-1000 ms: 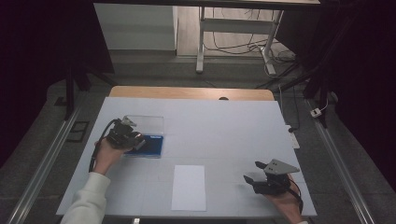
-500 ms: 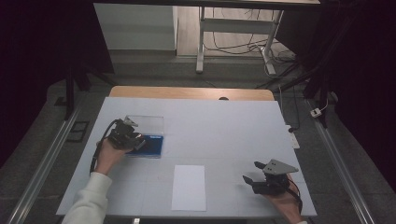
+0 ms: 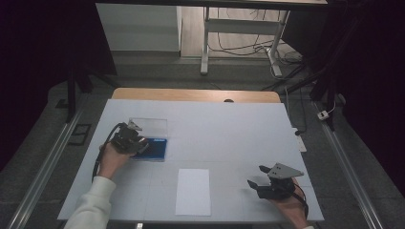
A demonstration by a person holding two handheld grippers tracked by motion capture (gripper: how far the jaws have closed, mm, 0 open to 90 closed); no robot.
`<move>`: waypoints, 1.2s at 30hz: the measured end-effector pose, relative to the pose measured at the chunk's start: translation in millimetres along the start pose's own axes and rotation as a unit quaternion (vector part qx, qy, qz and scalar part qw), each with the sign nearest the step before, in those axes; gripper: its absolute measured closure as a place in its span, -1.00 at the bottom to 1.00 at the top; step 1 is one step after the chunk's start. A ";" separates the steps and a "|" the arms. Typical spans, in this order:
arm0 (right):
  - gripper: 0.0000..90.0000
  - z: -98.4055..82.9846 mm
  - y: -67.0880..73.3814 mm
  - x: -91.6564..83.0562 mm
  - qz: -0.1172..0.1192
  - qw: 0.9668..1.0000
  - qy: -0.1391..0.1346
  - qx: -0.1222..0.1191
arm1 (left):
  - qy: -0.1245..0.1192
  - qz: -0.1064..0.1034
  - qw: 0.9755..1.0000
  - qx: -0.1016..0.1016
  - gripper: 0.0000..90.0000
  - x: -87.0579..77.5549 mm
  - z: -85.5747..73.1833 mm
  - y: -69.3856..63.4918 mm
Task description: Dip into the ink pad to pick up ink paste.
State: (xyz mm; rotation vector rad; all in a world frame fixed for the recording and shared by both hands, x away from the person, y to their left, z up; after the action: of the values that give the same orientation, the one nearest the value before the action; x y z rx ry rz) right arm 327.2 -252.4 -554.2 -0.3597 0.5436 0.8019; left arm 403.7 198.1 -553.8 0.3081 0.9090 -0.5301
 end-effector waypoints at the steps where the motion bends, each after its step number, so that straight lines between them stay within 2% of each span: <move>1: -0.39 -0.5 -0.3 -0.2 0.000 1.000 0.003 0.001 | -0.001 -0.001 1.000 -0.002 0.58 0.0 -0.3 0.2; 17: -0.39 -1.0 -0.8 -0.4 -0.002 1.000 0.007 0.000 | -0.002 0.006 1.000 0.005 0.58 0.0 -0.3 -1.0; 26: -0.39 -0.5 -1.3 -1.2 -0.002 1.000 0.002 0.003 | -0.010 -0.001 1.000 0.000 0.58 -1.3 -0.8 0.3; 29: -0.39 -0.3 -1.6 -2.7 -0.002 1.000 0.002 0.000 | -0.020 0.005 1.000 0.014 0.57 -6.0 0.7 -1.2; 30: -0.39 0.2 -1.5 -3.3 -0.003 1.000 0.000 0.002 | -0.021 0.008 1.000 0.013 0.57 -7.1 0.7 -0.8; 33: -0.39 1.1 -2.6 -5.1 -0.007 1.000 -0.006 0.001 | -0.048 -0.021 0.999 -0.012 0.57 -17.3 4.4 2.2; 36: -0.39 -0.4 -4.1 -5.5 -0.007 1.000 -0.002 0.003 | -0.065 -0.026 0.997 -0.019 0.57 -27.9 6.1 4.7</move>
State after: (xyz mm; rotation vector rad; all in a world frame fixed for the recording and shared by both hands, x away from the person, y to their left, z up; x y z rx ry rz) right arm 327.0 -258.4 -550.9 -0.3563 0.5395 0.7882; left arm 396.5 207.7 -527.4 0.2141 0.8007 -0.5730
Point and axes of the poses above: each handheld gripper's, and its own axes: x roughly forward along the jaws, z roughly out of its top, y roughly to its left, the point moved 7 cm from there along x, roughly forward along the jaws
